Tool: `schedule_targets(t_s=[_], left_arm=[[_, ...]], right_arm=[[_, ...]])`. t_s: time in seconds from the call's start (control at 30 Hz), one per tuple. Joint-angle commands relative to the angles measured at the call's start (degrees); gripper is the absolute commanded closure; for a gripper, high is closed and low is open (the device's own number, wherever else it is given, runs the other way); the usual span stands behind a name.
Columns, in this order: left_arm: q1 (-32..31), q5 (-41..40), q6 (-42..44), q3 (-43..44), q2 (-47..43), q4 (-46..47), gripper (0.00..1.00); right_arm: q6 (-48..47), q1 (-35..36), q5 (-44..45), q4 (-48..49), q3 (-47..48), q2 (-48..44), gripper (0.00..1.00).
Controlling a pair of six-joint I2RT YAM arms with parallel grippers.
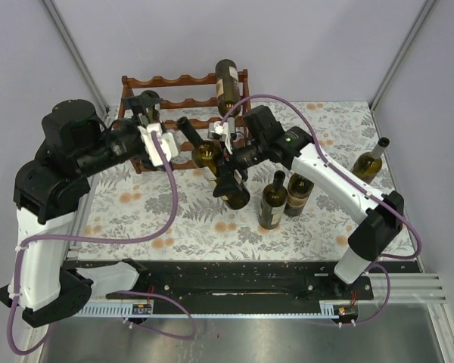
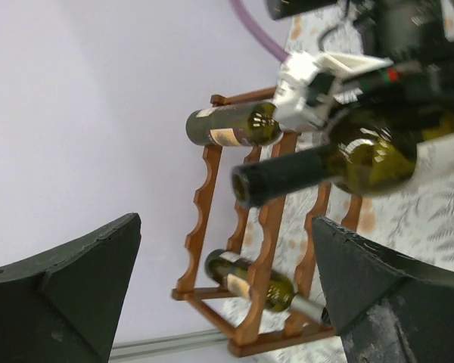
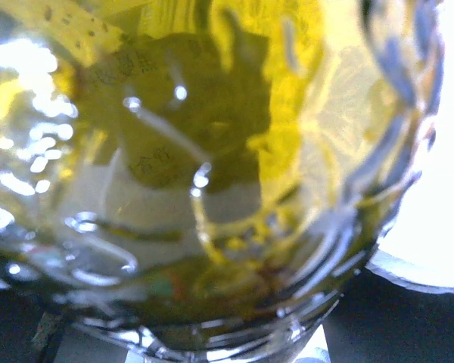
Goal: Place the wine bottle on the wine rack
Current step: Adjust the wine bottle.
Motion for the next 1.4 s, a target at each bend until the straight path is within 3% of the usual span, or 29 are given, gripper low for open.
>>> schedule_targets(t_s=[0.0, 0.33, 0.5, 0.77, 0.97, 1.37], left_arm=[[-2.44, -3.50, 17.10, 0.49, 0.13, -9.67, 0.01], [-10.88, -20.55, 39.25, -12.77, -2.15, -5.82, 0.01], [-13.08, -24.78, 49.63, -20.95, -3.39, -0.82, 0.01], [-13.79, -25.14, 52.20, -22.63, -0.84, 1.65, 0.11], [-13.88, -25.40, 52.90, -23.77, 0.30, 1.13, 0.25], [-13.79, -26.63, 54.75, -27.90, 0.74, 0.34, 0.33]], right_arm=[[-1.18, -0.08, -0.93, -1.63, 6.40, 0.99, 1.00], [0.31, 0.10, -1.99, -4.18, 8.24, 4.42, 1.00], [0.49, 0.62, -2.52, -4.63, 8.51, 5.12, 1.00], [-0.74, 1.33, -3.22, -6.73, 8.60, 4.78, 1.00], [-2.41, 1.50, -3.75, -8.58, 8.60, 4.43, 1.00], [-3.99, 2.21, -5.24, -10.86, 8.68, 4.60, 1.00]])
